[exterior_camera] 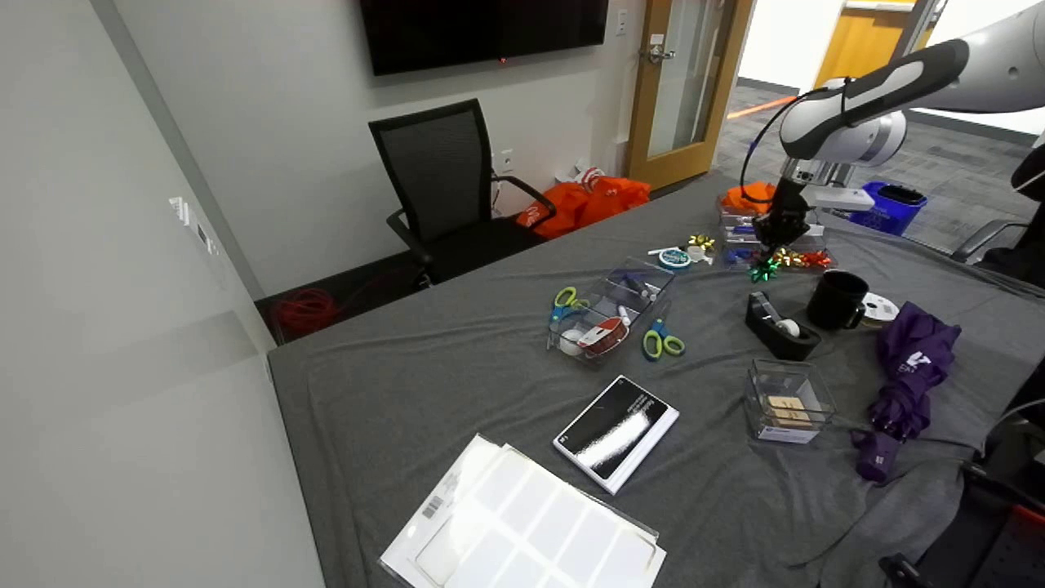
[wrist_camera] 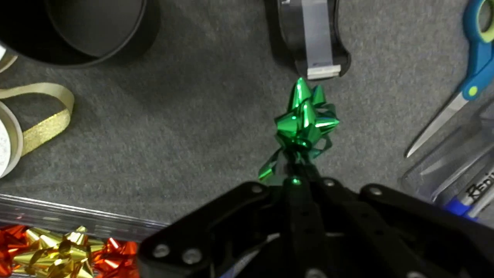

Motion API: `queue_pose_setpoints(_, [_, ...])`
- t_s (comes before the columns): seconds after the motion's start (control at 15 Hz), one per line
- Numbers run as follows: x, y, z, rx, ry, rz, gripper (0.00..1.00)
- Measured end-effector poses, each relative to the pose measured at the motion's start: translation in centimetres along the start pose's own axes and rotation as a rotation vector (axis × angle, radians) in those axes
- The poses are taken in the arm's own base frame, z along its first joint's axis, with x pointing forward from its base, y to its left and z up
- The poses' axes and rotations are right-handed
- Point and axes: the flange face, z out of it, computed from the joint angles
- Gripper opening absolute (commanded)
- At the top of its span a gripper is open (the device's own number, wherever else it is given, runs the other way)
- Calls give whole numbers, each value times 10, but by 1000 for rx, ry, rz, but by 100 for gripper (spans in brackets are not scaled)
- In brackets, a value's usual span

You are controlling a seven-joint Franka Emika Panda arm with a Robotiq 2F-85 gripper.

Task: Lift the green ribbon and put it in the pen holder to the right

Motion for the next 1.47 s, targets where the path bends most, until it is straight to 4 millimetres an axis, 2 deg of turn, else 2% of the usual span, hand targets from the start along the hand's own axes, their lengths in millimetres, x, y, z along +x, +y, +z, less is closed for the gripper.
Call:
queue_pose_setpoints(0.2, [-26,-19,-7,43,6,-31,0])
queue_pose_setpoints(0.4, [-52,-48,-13,116,15,-37,0])
queue_pose_setpoints(0.6, [-69,-79,-16,197,28,-55,1])
queue_pose_setpoints(0.73, [-77,-92,-15,215,27,-73,1])
queue_pose_setpoints(1.27, [-80,-95,-13,210,25,-79,0])
queue_pose_setpoints(1.47, [-87,-102,-4,191,-6,-122,0])
